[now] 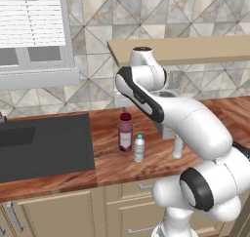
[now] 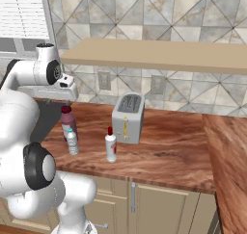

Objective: Place the drinks on the dining counter in a tight cluster.

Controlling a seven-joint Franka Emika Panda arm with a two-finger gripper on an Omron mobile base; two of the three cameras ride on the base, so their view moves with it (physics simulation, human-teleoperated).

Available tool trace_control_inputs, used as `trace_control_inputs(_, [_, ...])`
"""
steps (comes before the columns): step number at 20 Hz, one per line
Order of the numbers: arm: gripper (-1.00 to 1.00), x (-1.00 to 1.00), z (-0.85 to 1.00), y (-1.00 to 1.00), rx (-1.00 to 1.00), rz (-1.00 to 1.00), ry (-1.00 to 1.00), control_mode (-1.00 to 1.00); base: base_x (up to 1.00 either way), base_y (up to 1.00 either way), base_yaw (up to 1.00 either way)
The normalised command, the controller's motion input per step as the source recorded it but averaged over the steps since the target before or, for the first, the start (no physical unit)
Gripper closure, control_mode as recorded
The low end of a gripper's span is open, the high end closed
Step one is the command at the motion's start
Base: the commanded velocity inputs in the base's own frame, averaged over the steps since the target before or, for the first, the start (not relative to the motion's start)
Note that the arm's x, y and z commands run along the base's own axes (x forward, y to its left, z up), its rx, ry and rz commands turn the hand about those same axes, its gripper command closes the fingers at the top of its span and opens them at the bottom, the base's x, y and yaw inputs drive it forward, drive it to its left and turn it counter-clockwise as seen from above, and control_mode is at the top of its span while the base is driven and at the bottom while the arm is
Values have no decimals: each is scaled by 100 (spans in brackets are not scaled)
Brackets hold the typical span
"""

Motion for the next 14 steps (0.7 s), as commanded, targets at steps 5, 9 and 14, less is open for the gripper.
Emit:
trace_control_inputs(5, [-100, 13, -5, 0, 0, 0, 0, -100, 0, 0, 0])
trace_control_inputs(9, [-100, 5, -36, 1, 0, 0, 0, -100, 0, 0, 0])
trace_control_inputs(14, [-100, 18, -33, 4, 0, 1, 0, -100, 0, 0, 0])
